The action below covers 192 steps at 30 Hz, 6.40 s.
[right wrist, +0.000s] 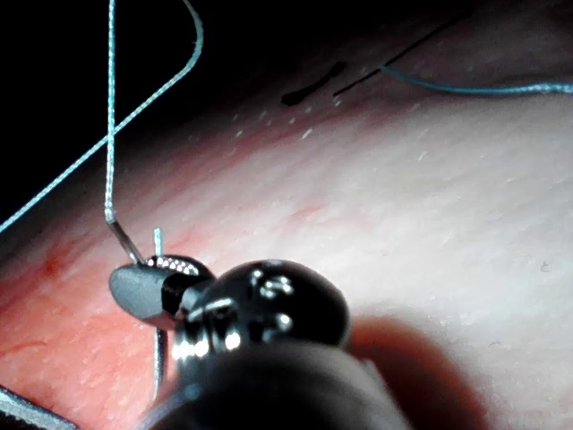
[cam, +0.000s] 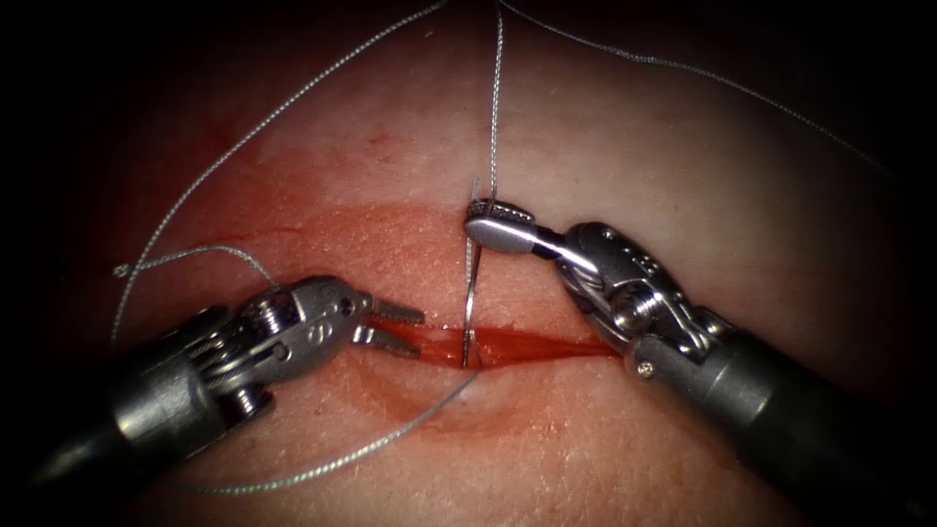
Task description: Wound Closure
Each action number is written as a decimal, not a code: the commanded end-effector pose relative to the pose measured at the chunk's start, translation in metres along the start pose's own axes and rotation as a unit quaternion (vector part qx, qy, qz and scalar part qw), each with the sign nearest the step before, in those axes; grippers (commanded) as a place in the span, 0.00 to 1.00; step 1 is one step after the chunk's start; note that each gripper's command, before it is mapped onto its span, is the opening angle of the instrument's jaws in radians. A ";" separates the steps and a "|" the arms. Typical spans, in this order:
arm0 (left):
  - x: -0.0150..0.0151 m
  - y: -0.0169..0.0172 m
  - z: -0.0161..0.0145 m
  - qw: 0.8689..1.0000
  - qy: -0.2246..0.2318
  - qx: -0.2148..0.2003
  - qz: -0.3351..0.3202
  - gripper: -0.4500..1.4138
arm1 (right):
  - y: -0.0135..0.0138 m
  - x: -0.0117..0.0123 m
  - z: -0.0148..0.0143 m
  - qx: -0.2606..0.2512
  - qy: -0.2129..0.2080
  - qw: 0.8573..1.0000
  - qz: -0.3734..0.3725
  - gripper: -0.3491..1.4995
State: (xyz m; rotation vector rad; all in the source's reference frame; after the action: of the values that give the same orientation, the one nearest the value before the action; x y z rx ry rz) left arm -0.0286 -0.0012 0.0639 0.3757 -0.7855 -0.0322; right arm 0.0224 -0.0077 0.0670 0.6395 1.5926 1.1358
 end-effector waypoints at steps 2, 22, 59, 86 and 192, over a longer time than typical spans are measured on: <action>-0.0009 0.0008 -0.0004 1.000 -0.002 -0.001 0.002 0.27 | -0.0006 0.0007 0.0004 -0.007 -0.004 1.000 0.011 0.00; -0.0031 0.0007 -0.0029 0.996 -0.075 0.039 0.023 0.46 | -0.0007 -0.0017 -0.0005 -0.039 -0.002 0.993 0.114 0.00; -0.0091 -0.0094 -0.0085 0.947 -0.194 0.241 -0.084 0.52 | -0.0034 -0.0054 -0.0025 -0.072 0.020 0.936 0.343 0.00; -0.0041 -0.0032 0.0014 0.976 -0.179 0.120 -0.005 0.44 | -0.0041 -0.0063 -0.0028 -0.071 0.020 0.931 0.358 0.00; -0.0177 0.0119 -0.0432 0.508 -0.656 0.185 -0.527 0.00 | -0.0063 -0.0017 -0.0017 -0.067 0.011 0.996 0.053 0.00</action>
State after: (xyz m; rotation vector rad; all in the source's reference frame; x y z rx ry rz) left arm -0.0122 0.0260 0.0291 1.2742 -1.9618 -1.5371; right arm 0.0220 -0.0140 0.0625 0.6769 1.4882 1.2772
